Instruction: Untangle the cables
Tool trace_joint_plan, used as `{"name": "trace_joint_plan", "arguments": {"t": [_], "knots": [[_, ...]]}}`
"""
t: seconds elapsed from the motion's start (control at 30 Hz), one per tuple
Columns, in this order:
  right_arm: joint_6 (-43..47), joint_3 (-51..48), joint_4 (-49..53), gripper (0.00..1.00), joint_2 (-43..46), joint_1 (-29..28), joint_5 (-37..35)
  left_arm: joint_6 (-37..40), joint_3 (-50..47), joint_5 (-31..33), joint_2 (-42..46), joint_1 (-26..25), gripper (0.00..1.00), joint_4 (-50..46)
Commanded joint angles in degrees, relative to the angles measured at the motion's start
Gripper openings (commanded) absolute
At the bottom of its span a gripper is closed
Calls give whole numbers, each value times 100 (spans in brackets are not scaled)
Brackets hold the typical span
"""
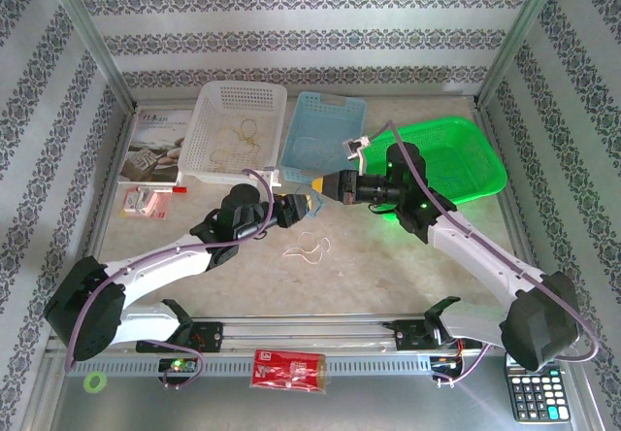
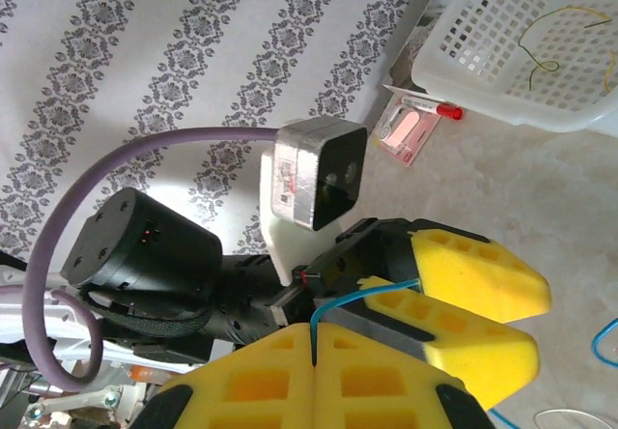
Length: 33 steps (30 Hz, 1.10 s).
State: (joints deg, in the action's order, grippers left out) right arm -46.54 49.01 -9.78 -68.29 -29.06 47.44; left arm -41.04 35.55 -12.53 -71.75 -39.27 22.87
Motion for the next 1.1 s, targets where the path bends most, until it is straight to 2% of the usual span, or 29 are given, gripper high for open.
{"name": "trace_joint_plan", "arguments": {"t": [0.0, 0.07, 0.23, 0.37, 0.53, 0.7, 0.77, 0.8, 0.83, 0.9, 1.07], "knots": [[-39, 178, -191, 0, 126, -82, -32, 175, -93, 196, 3, 33, 40, 83], [-30, 159, -191, 0, 132, -82, -51, 200, -101, 208, 16, 33, 35, 66], [39, 79, -156, 0, 175, -43, -180, 258, -152, 320, 171, 35, 16, -42], [71, -164, -147, 0, 290, 200, -343, 405, -160, 510, 503, 42, 1, -374], [-185, -641, -160, 0, 512, 822, -697, 518, -216, 682, 970, 93, 0, -786], [-320, -850, -158, 0, 547, 1105, -772, 334, -176, 376, 1141, 147, 0, -785], [-266, -838, -156, 32, 502, 1048, -686, 171, -105, 216, 1101, 143, 0, -672], [-223, -817, -152, 45, 501, 993, -690, 67, -55, 144, 1059, 147, 0, -632], [-182, -807, -135, 52, 530, 948, -720, -13, -8, 101, 1023, 147, 0, -617], [-73, -788, -53, 61, 593, 839, -820, -263, 68, 67, 932, 151, 0, -520], [17, -931, -57, 68, 777, 634, -1019, -981, 173, 170, 768, 165, 0, -407]]}}
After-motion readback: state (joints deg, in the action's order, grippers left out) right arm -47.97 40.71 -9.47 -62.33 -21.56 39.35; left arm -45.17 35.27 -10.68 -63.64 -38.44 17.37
